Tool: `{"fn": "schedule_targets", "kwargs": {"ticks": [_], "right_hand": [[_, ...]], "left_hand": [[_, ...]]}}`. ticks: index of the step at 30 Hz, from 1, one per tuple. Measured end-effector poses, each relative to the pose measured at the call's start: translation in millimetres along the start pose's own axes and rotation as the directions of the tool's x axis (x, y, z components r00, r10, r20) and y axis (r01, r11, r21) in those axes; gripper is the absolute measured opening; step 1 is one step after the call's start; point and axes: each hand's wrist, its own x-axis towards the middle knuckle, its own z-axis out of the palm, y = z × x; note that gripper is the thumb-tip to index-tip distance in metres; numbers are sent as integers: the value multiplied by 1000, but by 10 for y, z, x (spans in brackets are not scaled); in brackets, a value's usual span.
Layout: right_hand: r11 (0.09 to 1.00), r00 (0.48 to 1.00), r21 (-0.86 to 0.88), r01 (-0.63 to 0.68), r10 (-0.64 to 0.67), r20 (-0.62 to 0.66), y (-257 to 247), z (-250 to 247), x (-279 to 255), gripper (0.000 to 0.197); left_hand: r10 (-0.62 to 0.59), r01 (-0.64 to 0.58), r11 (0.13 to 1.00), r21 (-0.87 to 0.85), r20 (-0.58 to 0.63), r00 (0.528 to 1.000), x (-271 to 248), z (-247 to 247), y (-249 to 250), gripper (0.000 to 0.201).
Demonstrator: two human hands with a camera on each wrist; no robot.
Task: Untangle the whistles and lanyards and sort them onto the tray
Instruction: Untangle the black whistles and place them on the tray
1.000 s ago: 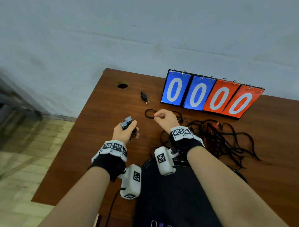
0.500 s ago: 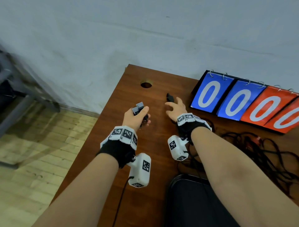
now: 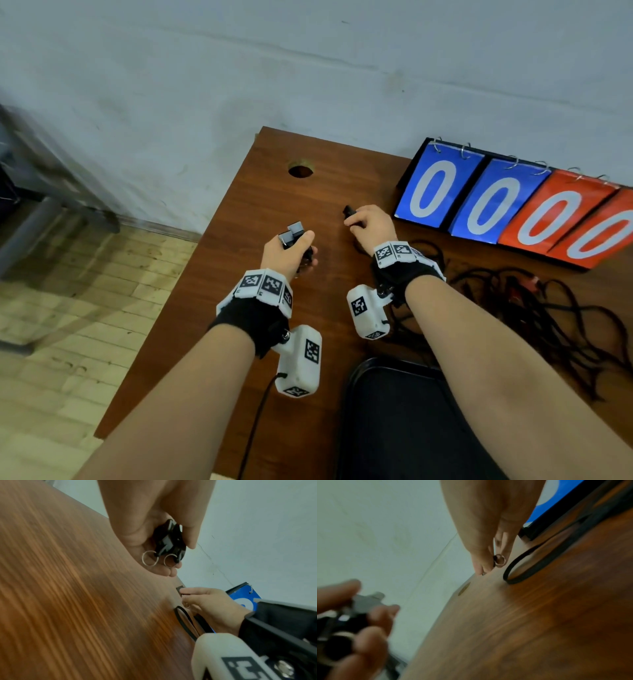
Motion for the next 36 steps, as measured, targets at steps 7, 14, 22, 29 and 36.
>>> {"fn": "schedule_targets", "kwargs": {"ticks": [7, 14, 22, 29, 36], "right_hand": [[763, 1000, 647, -5, 8, -3, 70, -169, -909, 33], [685, 980, 701, -199, 154, 127, 409, -424, -1756, 47], [549, 947, 787, -281, 293, 133, 908, -614, -2778, 39], [527, 916, 767, -366, 349, 197, 1270, -492, -3414, 35], [502, 878, 720, -478, 298, 375, 1429, -384, -3892, 24]], "left_hand": [[-79, 80, 997, 1, 132, 988, -339, 336, -132, 18], [-171, 135, 977, 167, 222, 960, -853, 691, -474, 38], [-350, 277, 931, 239, 364, 863, -1720, 1186, -845, 42], [-341, 201, 895, 398, 322, 883, -2302, 1306, -1228, 32], [-335, 127, 805, 580, 268, 903, -2679, 1228, -1548, 16]]}}
